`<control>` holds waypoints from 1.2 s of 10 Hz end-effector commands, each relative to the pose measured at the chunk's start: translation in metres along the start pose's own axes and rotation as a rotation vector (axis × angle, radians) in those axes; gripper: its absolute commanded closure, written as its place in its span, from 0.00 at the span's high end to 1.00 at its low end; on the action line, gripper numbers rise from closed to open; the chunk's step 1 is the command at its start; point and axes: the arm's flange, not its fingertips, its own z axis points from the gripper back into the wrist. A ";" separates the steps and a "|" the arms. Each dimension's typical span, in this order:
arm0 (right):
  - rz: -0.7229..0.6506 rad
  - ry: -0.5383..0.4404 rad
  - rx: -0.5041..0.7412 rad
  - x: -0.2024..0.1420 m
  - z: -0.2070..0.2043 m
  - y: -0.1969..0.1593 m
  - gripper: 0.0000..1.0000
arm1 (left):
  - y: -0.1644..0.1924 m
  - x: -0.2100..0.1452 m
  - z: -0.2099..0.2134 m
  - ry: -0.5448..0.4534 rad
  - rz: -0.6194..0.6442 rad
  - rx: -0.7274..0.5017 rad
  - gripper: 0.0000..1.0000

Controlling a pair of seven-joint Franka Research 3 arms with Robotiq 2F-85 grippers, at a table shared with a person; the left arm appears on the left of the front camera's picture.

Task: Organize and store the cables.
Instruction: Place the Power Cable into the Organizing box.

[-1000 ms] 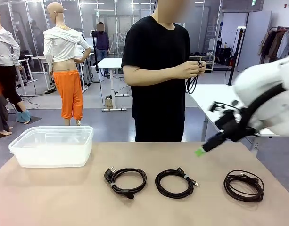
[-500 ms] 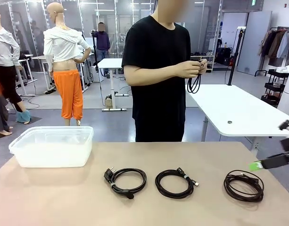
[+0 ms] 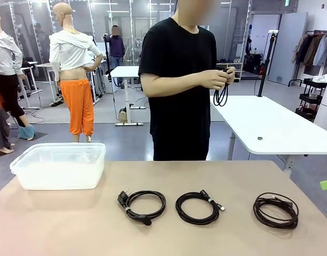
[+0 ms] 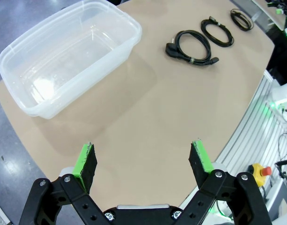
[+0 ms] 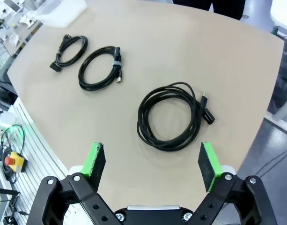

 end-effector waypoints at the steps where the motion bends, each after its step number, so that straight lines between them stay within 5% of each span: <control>1: 0.003 0.035 -0.011 -0.008 0.001 0.044 1.00 | -0.011 0.012 -0.021 0.046 0.015 0.038 1.00; 6: 0.029 0.025 -0.012 0.011 0.010 0.013 1.00 | -0.113 0.093 -0.094 0.195 0.173 0.096 1.00; 12: 0.029 0.025 -0.012 0.011 0.010 0.013 1.00 | -0.226 0.139 -0.243 0.191 0.064 0.201 1.00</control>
